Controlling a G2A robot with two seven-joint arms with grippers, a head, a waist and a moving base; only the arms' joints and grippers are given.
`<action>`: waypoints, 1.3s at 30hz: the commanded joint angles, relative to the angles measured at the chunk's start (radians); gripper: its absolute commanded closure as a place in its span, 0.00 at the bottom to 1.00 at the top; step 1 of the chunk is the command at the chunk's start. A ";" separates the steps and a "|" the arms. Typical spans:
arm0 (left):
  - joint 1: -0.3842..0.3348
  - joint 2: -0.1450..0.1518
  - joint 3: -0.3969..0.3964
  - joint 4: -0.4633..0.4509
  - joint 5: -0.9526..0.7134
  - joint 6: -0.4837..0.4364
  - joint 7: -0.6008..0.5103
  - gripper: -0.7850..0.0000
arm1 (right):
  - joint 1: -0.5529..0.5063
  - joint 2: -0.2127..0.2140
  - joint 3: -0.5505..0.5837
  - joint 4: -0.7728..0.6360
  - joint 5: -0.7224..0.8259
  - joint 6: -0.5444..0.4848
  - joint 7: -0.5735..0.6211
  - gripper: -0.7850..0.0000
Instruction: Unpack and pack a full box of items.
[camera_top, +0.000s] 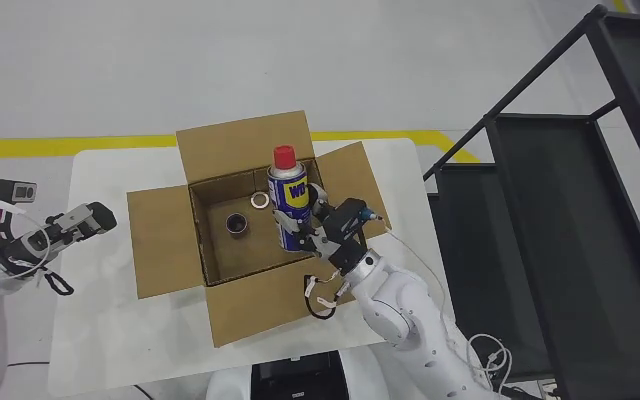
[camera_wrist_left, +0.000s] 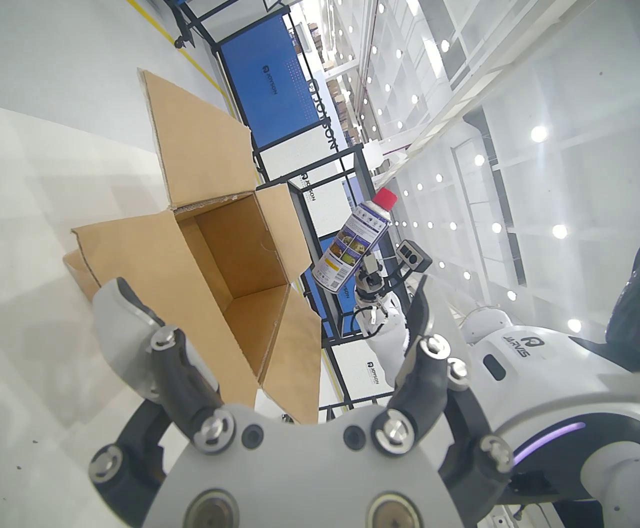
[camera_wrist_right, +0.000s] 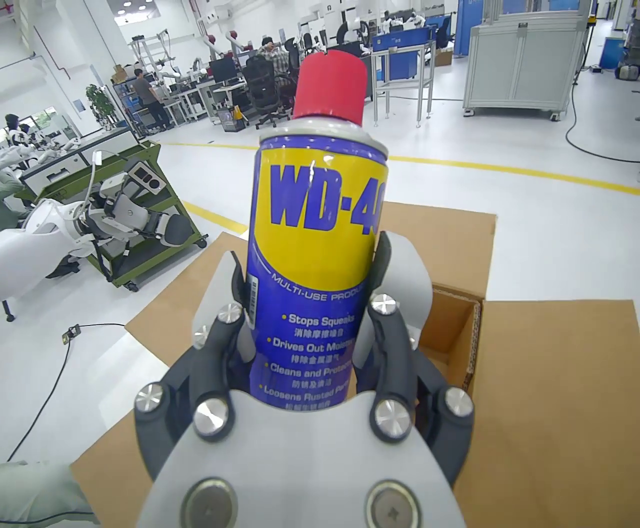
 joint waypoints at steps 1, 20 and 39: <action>0.000 0.000 0.000 0.000 0.000 0.000 0.000 0.00 | -0.002 0.001 0.001 0.000 0.003 -0.003 0.003 1.00; 0.000 0.000 0.000 0.000 0.000 0.000 0.000 0.00 | -0.002 0.001 0.001 0.000 0.003 -0.003 0.003 1.00; 0.000 0.000 0.000 0.000 0.000 0.000 0.000 0.00 | 0.009 -0.006 -0.033 0.085 -0.102 0.077 -0.338 1.00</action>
